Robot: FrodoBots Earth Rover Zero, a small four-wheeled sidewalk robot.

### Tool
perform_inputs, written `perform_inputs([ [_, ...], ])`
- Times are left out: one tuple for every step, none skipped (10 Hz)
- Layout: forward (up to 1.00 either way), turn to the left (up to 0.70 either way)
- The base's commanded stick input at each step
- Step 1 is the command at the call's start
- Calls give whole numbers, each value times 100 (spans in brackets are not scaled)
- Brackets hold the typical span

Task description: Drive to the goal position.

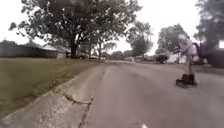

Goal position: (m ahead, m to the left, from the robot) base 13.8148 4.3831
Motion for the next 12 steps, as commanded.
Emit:
perform_inputs([
  [70,0],
  [70,0],
  [70,0],
  [70,0],
  [70,0],
  [70,0],
  [70,0],
  [70,0],
  [70,14],
  [70,34],
  [70,35],
  [70,35],
])
